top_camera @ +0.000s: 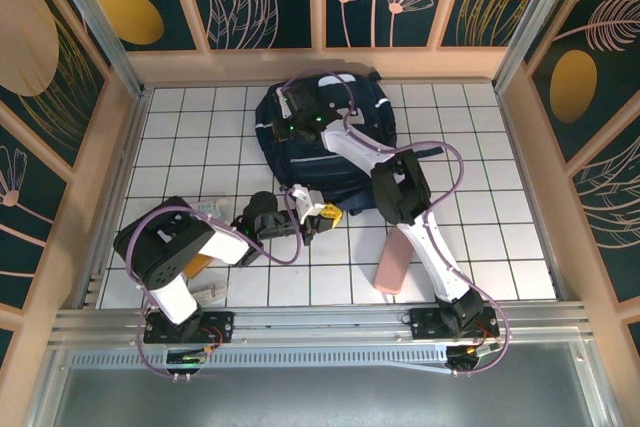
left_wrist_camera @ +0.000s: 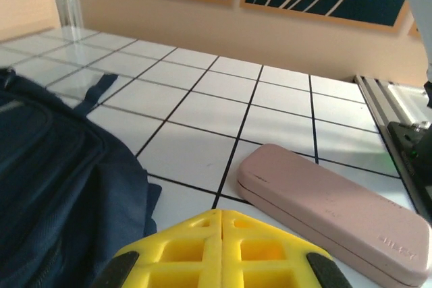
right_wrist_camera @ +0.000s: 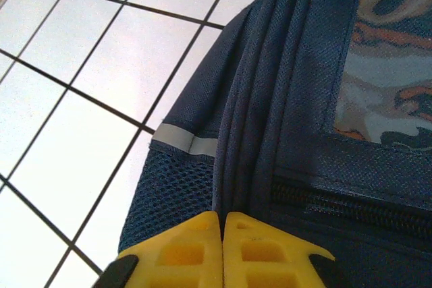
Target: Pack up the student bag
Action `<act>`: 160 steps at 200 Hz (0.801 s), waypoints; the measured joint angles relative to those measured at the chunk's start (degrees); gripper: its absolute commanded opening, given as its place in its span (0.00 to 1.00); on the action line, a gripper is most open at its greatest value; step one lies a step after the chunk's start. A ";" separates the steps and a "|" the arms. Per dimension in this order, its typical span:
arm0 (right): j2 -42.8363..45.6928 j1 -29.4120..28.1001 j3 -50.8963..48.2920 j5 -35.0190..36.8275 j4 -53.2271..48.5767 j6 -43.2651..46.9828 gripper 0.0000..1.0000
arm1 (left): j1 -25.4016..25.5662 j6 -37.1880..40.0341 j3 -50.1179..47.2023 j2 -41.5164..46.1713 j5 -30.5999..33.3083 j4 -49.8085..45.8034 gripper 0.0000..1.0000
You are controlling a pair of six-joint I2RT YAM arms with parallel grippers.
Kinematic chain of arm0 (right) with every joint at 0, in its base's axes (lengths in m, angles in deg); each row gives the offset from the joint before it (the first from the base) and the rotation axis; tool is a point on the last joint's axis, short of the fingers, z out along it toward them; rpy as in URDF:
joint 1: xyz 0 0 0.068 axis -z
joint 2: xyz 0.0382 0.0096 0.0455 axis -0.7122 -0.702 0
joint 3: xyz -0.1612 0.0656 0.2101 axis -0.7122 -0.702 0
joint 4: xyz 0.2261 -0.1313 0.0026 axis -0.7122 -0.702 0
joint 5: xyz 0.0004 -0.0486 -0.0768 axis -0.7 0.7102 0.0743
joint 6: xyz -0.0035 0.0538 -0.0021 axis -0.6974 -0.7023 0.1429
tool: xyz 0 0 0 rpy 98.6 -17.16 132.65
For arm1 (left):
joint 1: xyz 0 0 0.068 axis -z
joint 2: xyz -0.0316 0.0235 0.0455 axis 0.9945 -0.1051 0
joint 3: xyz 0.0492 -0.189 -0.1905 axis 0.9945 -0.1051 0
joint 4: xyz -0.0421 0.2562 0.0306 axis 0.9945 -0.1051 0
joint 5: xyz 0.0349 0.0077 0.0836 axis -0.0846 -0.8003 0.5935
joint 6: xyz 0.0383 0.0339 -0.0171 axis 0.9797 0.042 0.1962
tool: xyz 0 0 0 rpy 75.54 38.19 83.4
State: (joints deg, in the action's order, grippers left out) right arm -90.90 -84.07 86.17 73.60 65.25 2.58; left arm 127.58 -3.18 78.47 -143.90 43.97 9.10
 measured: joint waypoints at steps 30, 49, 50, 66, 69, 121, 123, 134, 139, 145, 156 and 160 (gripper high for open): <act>3.45 2.40 -4.83 -4.85 0.44 2.67 0.36 | -4.98 -5.68 2.99 6.69 0.72 -12.26 0.35; 8.72 4.52 -9.25 -5.97 -0.85 5.40 0.40 | -10.01 -8.90 8.52 11.17 1.95 -24.46 0.39; 9.18 4.68 -9.46 -5.92 -1.01 5.53 0.40 | -10.16 -8.94 8.76 11.30 2.03 -24.90 0.39; 15.08 6.16 -13.33 -4.79 -1.62 7.37 0.41 | -13.77 -11.96 14.58 12.59 3.23 -34.84 0.42; 16.33 6.36 -14.36 -4.48 -1.49 7.65 0.42 | -14.27 -12.76 15.63 12.63 3.78 -36.63 0.44; 44.76 6.08 -42.12 7.52 1.29 2.45 0.43 | -24.57 -30.71 24.55 6.82 8.33 -60.89 0.45; 45.66 5.92 -43.25 7.96 1.49 2.25 0.43 | -24.87 -31.15 24.37 6.62 8.33 -61.29 0.45; 49.81 4.83 -48.00 9.84 1.49 0.81 0.43 | -26.64 -34.32 23.52 5.44 8.87 -64.65 0.47; 51.30 4.04 -49.81 10.34 1.42 0.35 0.43 | -27.02 -35.41 23.41 5.09 9.11 -66.07 0.49; 52.74 2.97 -51.60 10.91 1.36 -0.28 0.44 | -27.19 -36.74 23.41 4.74 9.44 -67.54 0.49; 54.53 0.44 -53.88 11.58 0.63 -1.09 0.44 | -27.12 -38.80 23.54 4.42 9.51 -69.13 0.49; 54.84 -0.44 -54.31 11.63 0.42 -1.31 0.44 | -27.12 -39.41 23.71 4.35 9.51 -69.70 0.49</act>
State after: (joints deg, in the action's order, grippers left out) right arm -36.06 -84.51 31.85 85.23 65.67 1.27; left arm 100.46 -42.59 102.19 -139.55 53.47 -60.61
